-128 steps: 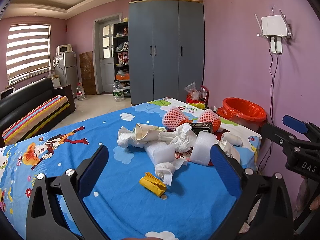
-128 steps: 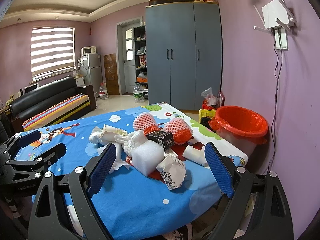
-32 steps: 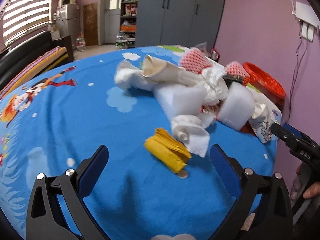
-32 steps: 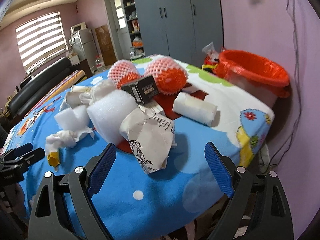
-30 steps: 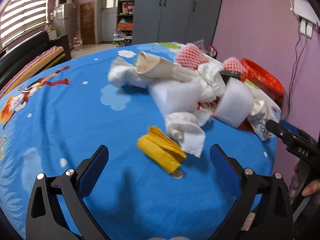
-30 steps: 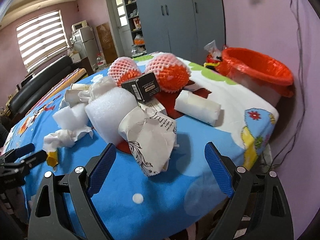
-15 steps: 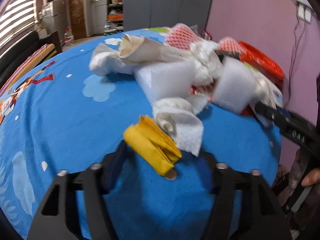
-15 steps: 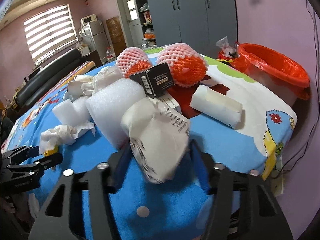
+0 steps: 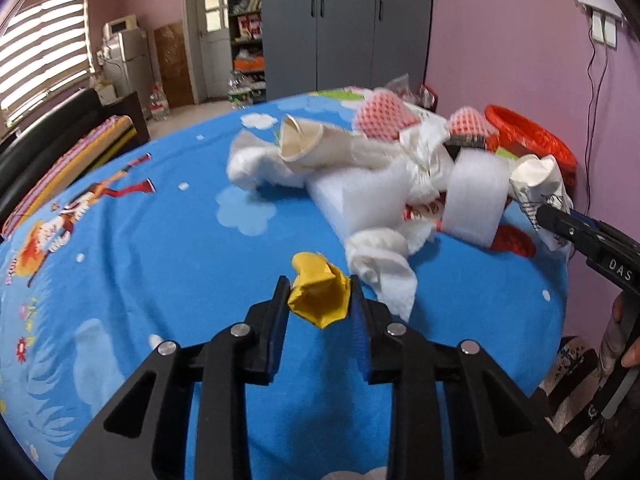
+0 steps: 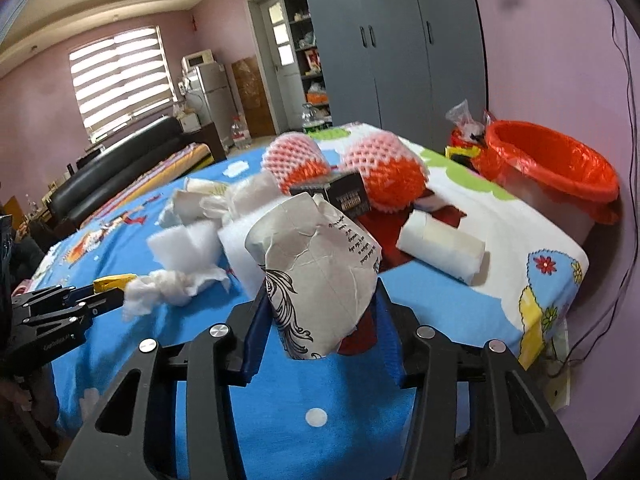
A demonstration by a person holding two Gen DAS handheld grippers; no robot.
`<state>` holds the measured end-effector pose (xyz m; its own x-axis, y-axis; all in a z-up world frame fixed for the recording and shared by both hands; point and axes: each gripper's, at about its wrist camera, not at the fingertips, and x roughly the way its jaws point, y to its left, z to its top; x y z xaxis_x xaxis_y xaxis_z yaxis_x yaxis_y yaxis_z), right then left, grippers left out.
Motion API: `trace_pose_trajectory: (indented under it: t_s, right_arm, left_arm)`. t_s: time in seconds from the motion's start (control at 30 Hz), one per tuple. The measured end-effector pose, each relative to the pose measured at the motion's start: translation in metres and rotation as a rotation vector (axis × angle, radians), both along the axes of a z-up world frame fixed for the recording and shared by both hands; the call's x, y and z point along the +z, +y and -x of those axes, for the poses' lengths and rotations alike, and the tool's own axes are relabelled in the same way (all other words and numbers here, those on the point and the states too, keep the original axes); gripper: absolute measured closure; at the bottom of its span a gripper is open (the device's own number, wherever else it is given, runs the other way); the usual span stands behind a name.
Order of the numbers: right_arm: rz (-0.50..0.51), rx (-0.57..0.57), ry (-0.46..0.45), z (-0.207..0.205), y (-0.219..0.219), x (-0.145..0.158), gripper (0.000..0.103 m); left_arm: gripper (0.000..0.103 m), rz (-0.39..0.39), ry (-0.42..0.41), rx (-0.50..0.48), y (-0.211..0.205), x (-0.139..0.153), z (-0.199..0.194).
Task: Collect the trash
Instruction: 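Grasp the crumpled white printed paper with the right tool while the left grasps the yellow folded paper, then carry both items to the orange-red bin and open both tools over it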
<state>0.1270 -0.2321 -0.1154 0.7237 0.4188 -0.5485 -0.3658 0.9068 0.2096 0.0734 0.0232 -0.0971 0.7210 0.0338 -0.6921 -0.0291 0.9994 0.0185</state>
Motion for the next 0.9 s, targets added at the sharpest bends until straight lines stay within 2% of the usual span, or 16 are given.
trace_pose_trajectory:
  t_s: [0.37, 0.9]
  right_arm:
    - [-0.054, -0.049, -0.044, 0.002, -0.024, 0.016, 0.057]
    - [-0.048, -0.2, -0.096, -0.026, -0.09, 0.035, 0.057]
  left_arm:
    - [0.075, -0.004, -0.086, -0.072, -0.031, 0.034, -0.008]
    - [0.075, 0.057, -0.14, -0.24, -0.117, 0.055, -0.087]
